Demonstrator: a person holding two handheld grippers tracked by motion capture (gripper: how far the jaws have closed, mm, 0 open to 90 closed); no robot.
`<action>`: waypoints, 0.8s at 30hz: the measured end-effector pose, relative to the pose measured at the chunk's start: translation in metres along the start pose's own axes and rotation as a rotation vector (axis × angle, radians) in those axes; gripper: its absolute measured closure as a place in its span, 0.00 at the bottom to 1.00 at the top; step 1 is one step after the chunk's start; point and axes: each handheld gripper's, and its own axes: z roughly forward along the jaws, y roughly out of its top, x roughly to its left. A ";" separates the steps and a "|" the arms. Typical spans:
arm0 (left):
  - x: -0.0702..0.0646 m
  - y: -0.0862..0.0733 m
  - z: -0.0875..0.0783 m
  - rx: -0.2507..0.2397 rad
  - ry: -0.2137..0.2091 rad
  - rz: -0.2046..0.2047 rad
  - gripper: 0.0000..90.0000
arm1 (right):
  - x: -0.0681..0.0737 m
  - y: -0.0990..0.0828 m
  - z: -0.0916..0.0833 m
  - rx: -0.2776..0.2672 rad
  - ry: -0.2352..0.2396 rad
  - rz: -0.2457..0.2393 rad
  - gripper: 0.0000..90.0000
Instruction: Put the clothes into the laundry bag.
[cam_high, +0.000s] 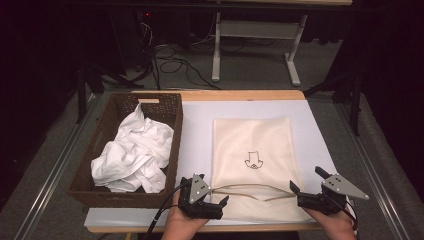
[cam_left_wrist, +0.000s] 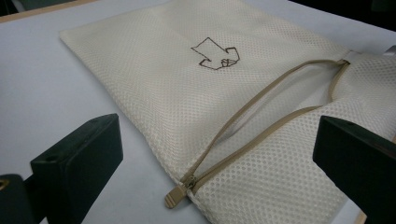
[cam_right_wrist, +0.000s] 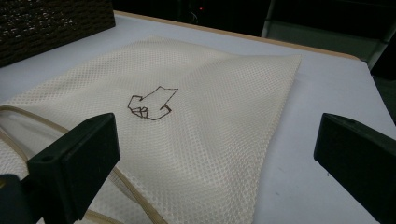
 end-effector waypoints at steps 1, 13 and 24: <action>0.000 0.001 -0.002 0.001 -0.005 -0.001 0.02 | 0.000 0.000 0.000 0.003 -0.001 0.002 0.01; 0.001 0.027 -0.037 -0.073 0.033 0.043 0.01 | 0.003 -0.003 0.004 0.021 0.007 -0.011 0.00; 0.037 0.040 -0.080 -0.130 0.129 0.003 0.01 | 0.004 -0.005 0.006 0.017 0.005 -0.018 0.00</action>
